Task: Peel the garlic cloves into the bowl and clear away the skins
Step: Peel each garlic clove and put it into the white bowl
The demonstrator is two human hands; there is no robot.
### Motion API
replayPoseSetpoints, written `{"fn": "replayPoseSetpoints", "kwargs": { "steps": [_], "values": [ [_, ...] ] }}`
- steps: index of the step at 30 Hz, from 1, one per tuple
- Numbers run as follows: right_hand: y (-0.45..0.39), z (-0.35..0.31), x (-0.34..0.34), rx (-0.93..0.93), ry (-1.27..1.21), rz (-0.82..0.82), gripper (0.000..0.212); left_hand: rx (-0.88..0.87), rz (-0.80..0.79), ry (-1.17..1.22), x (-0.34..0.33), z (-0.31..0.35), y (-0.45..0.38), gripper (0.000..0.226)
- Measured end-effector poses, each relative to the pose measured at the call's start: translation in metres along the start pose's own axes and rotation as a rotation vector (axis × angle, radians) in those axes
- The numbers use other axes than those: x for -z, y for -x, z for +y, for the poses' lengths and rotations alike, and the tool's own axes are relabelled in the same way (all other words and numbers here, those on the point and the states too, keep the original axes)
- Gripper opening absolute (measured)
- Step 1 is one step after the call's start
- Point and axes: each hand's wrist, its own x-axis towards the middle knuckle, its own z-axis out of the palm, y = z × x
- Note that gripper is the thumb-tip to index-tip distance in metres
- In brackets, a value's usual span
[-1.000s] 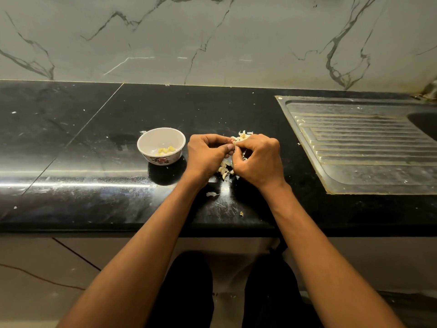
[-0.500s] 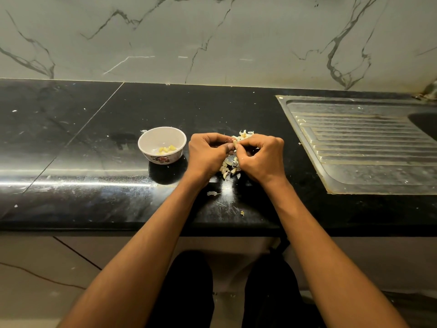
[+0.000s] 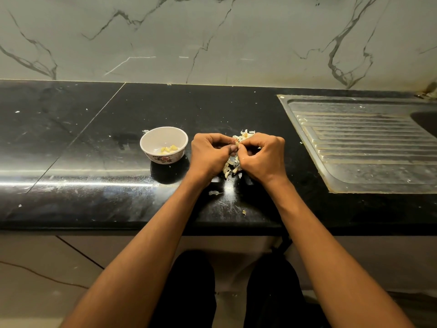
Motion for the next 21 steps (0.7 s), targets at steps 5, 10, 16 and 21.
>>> {"fn": "replayPoseSetpoints", "kwargs": {
  "steps": [5,10,16,21],
  "values": [
    [-0.0006,0.0023,0.0007,-0.003,-0.006,-0.002,0.009,0.003,-0.014,0.005,0.0004,-0.0003,-0.0003,0.013],
    [-0.0008,0.0004,0.0001,-0.033,-0.041,0.031,0.007,-0.003,-0.037,0.041,0.0004,0.0024,0.0015,0.014],
    [-0.0015,0.0011,-0.0004,-0.046,-0.044,0.042,0.010,-0.001,-0.071,0.064,0.0020,0.0011,-0.0004,0.005],
    [-0.0014,0.0021,-0.0050,-0.064,-0.052,0.035,0.012,0.016,-0.031,0.063,-0.0007,0.0008,-0.0012,0.007]
  ]
}}
